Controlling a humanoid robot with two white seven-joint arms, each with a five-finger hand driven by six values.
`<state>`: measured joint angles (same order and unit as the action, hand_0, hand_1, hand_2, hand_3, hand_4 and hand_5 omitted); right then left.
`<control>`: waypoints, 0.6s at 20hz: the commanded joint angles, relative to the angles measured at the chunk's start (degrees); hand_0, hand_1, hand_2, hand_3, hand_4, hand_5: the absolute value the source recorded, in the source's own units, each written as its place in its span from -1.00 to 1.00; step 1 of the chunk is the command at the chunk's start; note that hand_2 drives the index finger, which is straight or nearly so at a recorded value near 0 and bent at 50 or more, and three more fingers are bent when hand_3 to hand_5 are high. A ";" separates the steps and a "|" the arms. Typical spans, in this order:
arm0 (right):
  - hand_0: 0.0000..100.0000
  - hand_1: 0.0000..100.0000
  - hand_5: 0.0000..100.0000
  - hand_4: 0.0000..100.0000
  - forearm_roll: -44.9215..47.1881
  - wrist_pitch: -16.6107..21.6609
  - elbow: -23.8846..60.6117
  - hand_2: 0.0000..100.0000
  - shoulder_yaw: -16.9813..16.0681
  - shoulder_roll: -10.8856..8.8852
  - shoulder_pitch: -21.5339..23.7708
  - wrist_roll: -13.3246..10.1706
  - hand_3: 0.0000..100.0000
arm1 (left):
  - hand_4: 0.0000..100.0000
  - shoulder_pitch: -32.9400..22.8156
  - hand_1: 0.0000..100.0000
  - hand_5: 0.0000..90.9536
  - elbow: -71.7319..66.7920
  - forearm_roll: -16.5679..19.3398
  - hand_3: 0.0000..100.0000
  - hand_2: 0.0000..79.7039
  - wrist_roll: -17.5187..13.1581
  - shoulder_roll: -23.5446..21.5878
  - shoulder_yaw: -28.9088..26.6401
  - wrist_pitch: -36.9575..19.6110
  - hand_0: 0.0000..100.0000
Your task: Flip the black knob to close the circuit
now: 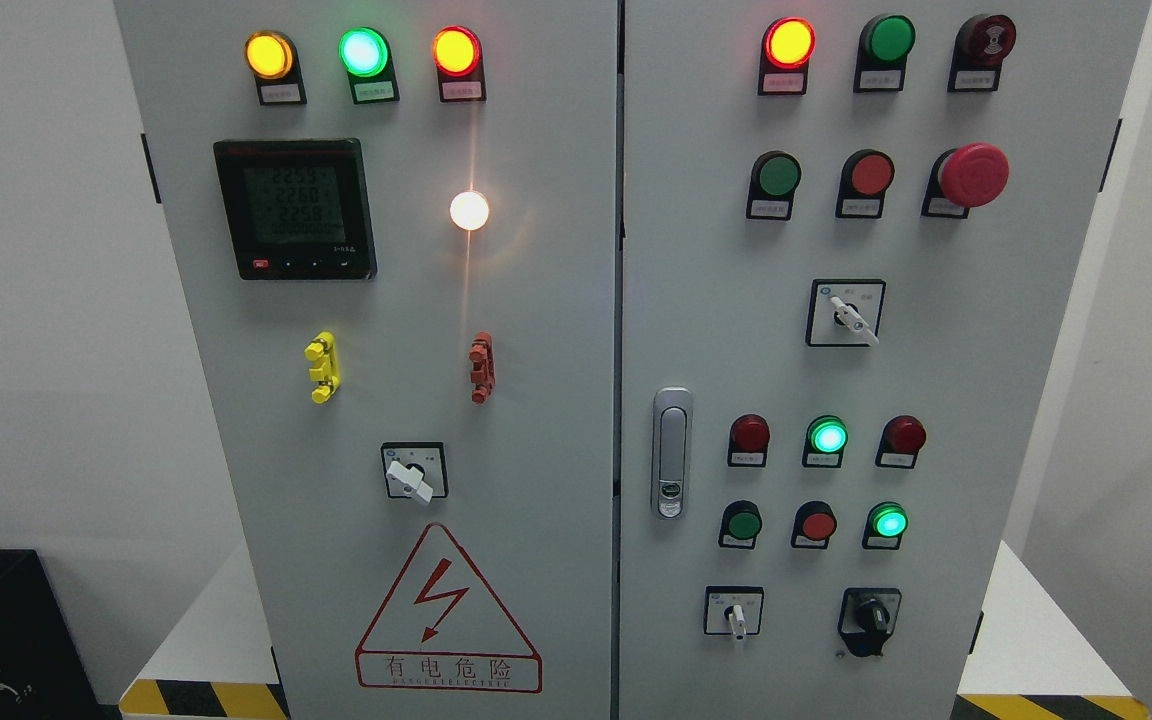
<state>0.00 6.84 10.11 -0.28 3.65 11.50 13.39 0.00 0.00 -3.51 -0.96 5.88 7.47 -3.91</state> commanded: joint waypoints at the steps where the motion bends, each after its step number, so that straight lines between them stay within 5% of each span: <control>1: -1.00 -0.70 -1.00 -1.00 0.79 -0.08 -1.76 -1.00 0.80 0.75 0.02 -0.12 -1.00 | -1.00 -1.23 0.11 -1.00 1.32 0.00 -1.00 -1.00 0.00 0.01 0.00 -0.04 -0.76; 12: -1.00 -0.70 -1.00 -1.00 1.22 -0.16 -1.67 -1.00 0.63 0.75 -1.30 0.41 -1.00 | -1.00 -1.23 0.11 -1.00 1.32 0.00 -1.00 -1.00 0.00 0.01 0.00 -0.04 -0.76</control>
<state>0.00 6.73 9.01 -0.11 4.10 11.15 13.05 0.00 0.00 -3.52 -0.96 5.88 7.47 -3.91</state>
